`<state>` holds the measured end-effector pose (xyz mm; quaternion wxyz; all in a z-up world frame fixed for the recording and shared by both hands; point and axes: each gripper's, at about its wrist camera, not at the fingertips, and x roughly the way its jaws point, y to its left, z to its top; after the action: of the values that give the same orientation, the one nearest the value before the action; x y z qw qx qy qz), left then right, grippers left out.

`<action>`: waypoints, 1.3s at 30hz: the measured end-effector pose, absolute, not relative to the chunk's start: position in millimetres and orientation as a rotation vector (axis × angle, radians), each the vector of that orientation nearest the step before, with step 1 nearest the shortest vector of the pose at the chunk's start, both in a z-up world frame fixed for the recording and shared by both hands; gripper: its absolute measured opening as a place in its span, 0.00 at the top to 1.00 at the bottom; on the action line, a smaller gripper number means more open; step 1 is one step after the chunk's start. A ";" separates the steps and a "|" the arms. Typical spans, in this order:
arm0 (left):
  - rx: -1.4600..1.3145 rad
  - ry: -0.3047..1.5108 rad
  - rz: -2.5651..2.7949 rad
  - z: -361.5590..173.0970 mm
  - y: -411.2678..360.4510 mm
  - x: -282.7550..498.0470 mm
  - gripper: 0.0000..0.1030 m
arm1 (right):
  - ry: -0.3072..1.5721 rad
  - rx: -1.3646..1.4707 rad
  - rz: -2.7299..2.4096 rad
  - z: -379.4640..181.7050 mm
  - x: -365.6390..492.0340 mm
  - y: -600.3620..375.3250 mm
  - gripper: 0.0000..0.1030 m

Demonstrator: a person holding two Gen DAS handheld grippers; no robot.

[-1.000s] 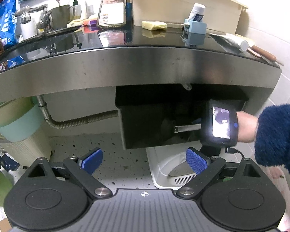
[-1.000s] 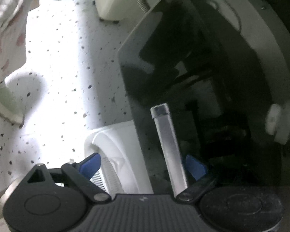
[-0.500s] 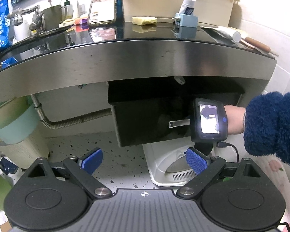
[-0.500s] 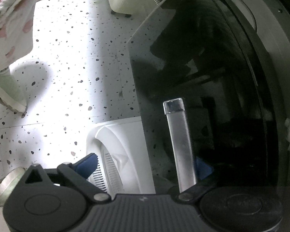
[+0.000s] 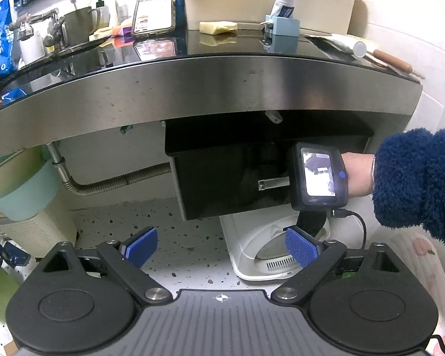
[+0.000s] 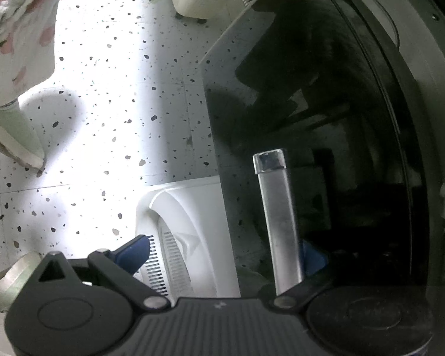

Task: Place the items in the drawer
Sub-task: 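Close the right tool's fingers around the silver drawer handle, then pull the black drawer open by its handle with the right tool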

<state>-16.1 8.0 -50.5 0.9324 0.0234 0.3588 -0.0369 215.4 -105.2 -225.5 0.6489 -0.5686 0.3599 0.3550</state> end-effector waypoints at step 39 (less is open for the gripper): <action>0.025 0.754 -0.087 -56.4 11.3 -14.7 0.09 | 0.807 -0.701 0.701 -167.9 156.2 -135.7 0.05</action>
<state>-14.7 11.3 -56.4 0.9288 0.0121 0.3680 -0.0422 156.2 -135.7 -167.9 0.8025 -0.3273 0.3767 0.3270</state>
